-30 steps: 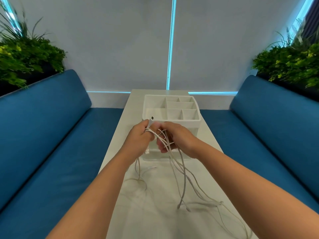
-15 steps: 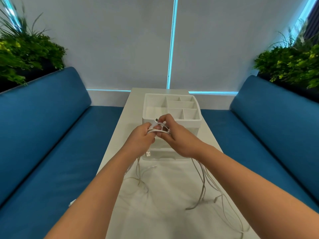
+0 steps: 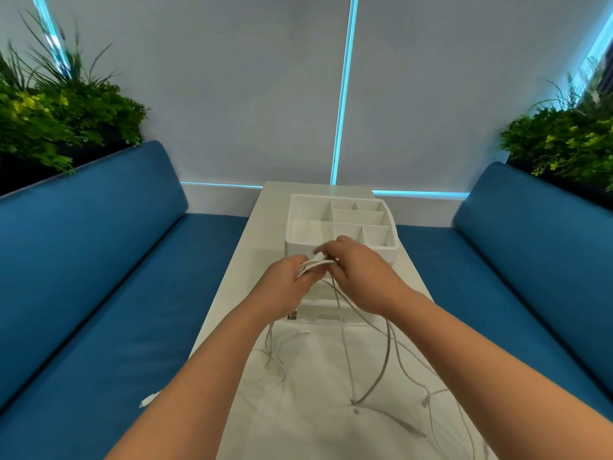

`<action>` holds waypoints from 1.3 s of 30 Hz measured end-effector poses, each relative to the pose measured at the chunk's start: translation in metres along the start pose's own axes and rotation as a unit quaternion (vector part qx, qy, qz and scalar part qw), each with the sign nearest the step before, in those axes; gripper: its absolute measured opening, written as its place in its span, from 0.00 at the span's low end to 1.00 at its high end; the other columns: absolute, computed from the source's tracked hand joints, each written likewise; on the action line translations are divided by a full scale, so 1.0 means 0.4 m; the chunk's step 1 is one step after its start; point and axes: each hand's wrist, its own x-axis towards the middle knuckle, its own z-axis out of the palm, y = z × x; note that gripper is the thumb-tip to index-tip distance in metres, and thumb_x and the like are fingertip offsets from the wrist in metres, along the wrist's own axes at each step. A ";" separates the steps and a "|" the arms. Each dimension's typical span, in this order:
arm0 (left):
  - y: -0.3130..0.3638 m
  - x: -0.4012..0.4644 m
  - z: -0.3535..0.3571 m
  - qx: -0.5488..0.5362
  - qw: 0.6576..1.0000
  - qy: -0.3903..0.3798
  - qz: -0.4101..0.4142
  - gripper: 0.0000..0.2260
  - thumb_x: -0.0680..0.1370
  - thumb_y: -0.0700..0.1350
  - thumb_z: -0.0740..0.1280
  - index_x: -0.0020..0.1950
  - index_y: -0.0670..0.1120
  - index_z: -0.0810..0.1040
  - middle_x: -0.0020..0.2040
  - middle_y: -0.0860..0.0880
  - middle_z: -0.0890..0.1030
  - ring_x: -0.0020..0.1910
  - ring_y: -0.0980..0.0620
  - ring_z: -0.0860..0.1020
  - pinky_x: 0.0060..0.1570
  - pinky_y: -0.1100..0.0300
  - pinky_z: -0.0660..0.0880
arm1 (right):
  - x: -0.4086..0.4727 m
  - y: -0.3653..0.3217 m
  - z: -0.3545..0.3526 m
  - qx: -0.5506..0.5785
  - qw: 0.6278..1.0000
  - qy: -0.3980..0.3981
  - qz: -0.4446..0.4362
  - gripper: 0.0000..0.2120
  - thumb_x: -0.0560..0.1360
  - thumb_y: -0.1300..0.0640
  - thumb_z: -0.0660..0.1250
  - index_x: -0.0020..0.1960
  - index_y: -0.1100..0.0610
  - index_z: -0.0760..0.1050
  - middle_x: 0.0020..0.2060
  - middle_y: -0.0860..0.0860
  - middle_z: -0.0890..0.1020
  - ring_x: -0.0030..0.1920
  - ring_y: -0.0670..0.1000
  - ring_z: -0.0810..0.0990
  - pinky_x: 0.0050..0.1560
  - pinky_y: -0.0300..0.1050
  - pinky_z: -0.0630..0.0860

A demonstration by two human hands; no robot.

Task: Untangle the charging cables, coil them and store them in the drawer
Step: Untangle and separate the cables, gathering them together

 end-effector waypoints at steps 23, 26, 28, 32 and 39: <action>-0.030 0.006 0.001 -0.039 0.996 -0.068 0.041 0.14 0.83 0.54 0.59 0.50 0.44 0.74 0.34 0.54 0.70 0.31 0.57 0.67 0.34 0.62 0.66 | 0.021 0.019 -0.063 -0.115 0.988 -0.097 0.023 0.14 0.78 0.51 0.60 0.60 0.53 0.77 0.50 0.50 0.80 0.52 0.52 0.74 0.54 0.48 0.72; -0.031 0.010 -0.008 -0.030 0.996 -0.072 0.042 0.11 0.83 0.54 0.59 0.46 0.52 0.73 0.34 0.55 0.70 0.29 0.60 0.67 0.32 0.64 0.66 | 0.017 0.006 -0.077 -0.179 0.981 -0.072 -0.028 0.30 0.74 0.40 0.58 0.74 0.50 0.66 0.62 0.48 0.78 0.65 0.52 0.69 0.67 0.49 0.62; -0.027 0.010 -0.016 -0.020 0.996 -0.079 0.045 0.10 0.84 0.53 0.58 0.46 0.52 0.73 0.35 0.54 0.71 0.32 0.58 0.69 0.33 0.63 0.66 | 0.016 -0.006 -0.079 -0.167 0.982 -0.082 -0.034 0.32 0.74 0.38 0.60 0.76 0.47 0.60 0.61 0.48 0.79 0.65 0.51 0.69 0.69 0.49 0.59; -0.014 0.009 -0.021 0.044 0.994 -0.087 0.053 0.13 0.84 0.54 0.58 0.51 0.46 0.75 0.38 0.52 0.74 0.36 0.54 0.71 0.36 0.61 0.69 | 0.028 -0.007 -0.066 -0.351 0.927 -0.123 -0.044 0.20 0.79 0.39 0.56 0.67 0.44 0.72 0.58 0.45 0.80 0.69 0.51 0.66 0.75 0.60 0.40; -0.016 0.014 -0.022 -0.012 0.996 -0.070 0.058 0.11 0.83 0.53 0.60 0.51 0.47 0.76 0.34 0.56 0.72 0.30 0.58 0.69 0.30 0.66 0.67 | 0.027 -0.014 -0.035 0.029 0.986 -0.150 0.060 0.08 0.81 0.61 0.56 0.48 0.54 0.74 0.40 0.51 0.78 0.40 0.51 0.75 0.41 0.43 0.70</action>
